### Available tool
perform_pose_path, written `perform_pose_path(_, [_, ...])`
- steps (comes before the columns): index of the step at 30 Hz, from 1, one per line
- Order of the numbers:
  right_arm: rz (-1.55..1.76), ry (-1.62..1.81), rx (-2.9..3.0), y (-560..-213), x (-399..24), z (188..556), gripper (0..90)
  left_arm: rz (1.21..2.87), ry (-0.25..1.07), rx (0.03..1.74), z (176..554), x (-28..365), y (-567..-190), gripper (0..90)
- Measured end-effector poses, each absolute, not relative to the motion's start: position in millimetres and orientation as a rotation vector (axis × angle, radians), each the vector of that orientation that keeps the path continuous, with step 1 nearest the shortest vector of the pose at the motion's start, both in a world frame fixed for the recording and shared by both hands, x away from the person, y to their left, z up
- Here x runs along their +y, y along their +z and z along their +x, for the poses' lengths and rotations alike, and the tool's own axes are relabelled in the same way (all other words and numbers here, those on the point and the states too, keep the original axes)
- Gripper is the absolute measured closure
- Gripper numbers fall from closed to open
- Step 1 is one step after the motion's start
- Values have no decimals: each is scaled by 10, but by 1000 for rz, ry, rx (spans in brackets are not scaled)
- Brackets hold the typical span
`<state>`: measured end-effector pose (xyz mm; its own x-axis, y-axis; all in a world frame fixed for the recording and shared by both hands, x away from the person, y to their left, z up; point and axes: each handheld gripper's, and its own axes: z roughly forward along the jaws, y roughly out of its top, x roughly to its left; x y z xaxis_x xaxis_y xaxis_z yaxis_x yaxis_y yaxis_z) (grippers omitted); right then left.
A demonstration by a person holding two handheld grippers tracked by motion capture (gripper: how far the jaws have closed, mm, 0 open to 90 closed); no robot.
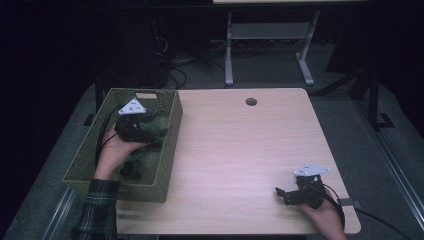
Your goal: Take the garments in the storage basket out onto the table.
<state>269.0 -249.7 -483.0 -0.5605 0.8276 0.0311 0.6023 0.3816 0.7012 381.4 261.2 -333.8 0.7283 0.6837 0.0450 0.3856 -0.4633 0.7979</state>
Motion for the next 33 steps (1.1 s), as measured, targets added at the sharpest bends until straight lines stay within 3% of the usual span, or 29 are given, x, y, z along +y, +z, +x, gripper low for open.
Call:
perform_pose_path(20, [1250, 973, 2321, -4829, -2498, 2690, 13, 2135, 503, 937, 3895, 2972, -3494, 258])
perform_pose_path(33, [1251, 973, 2321, -4829, -2497, 2690, 13, 2199, 501, 1028, 3960, 3165, -3691, 332])
